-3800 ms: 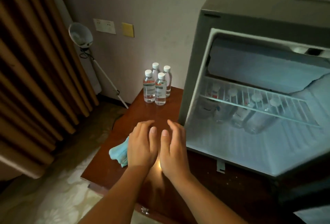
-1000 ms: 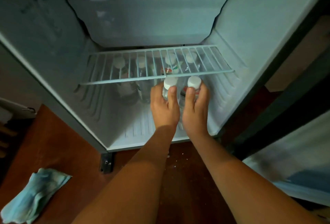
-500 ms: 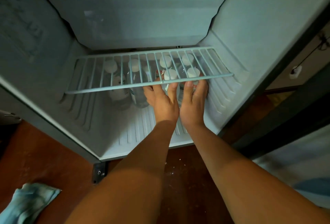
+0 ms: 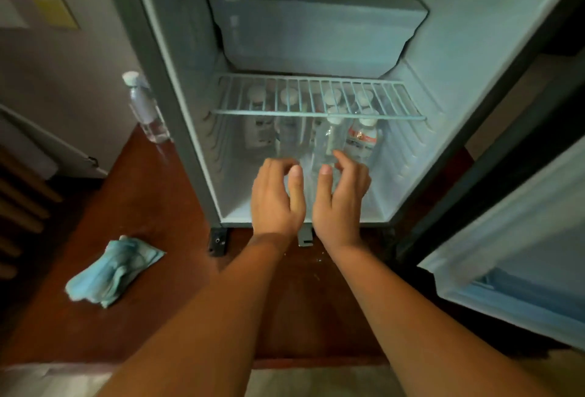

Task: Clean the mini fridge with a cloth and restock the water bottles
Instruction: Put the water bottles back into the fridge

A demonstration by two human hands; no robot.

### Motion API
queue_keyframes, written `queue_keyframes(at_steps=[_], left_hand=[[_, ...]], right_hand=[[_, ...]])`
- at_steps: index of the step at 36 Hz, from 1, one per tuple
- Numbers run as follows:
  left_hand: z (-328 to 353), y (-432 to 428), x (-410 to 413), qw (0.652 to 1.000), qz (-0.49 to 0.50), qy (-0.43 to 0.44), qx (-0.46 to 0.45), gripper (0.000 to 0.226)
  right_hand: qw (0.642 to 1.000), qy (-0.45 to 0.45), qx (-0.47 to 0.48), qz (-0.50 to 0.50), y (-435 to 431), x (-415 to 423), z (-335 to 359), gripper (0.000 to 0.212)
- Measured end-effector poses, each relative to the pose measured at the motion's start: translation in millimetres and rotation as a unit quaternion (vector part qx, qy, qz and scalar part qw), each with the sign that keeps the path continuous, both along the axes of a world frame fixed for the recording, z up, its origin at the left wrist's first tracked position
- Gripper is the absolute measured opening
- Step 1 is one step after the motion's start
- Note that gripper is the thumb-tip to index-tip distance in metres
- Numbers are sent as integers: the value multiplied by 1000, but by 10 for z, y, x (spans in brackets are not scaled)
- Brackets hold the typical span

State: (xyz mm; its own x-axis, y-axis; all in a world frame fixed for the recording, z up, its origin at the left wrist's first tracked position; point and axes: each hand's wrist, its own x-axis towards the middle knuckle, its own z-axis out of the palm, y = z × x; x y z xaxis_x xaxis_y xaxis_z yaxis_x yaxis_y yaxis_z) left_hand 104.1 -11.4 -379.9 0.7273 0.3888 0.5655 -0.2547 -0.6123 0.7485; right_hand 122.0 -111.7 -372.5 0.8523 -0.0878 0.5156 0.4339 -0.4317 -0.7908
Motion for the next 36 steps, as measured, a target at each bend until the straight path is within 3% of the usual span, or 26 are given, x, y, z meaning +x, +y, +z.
queue_keyframes(at_steps=[10, 14, 17, 25, 29, 36], left_hand=[[-39, 1193, -1059, 992, 106, 36, 55, 28], [-46, 1703, -1263, 983, 156, 75, 55, 31], [-88, 2068, -1267, 977, 179, 102, 56, 14], [-102, 2884, -789, 981, 149, 108, 59, 32], [-184, 3216, -372, 984, 134, 110, 41, 35], [-365, 3620, 379, 986, 117, 120, 1, 49]], right_hand=[[989, -20, -4, 145, 1005, -856, 35, 28], [979, 32, 3, 199, 1554, -1135, 41, 31], [971, 88, -20, 221, 1990, -1184, 62, 37], [975, 149, -27, 161, 2918, -627, 82, 34], [975, 176, 20, 132, 3319, -153, -10, 37], [987, 158, 23, 14, 3792, 649, -177, 45]])
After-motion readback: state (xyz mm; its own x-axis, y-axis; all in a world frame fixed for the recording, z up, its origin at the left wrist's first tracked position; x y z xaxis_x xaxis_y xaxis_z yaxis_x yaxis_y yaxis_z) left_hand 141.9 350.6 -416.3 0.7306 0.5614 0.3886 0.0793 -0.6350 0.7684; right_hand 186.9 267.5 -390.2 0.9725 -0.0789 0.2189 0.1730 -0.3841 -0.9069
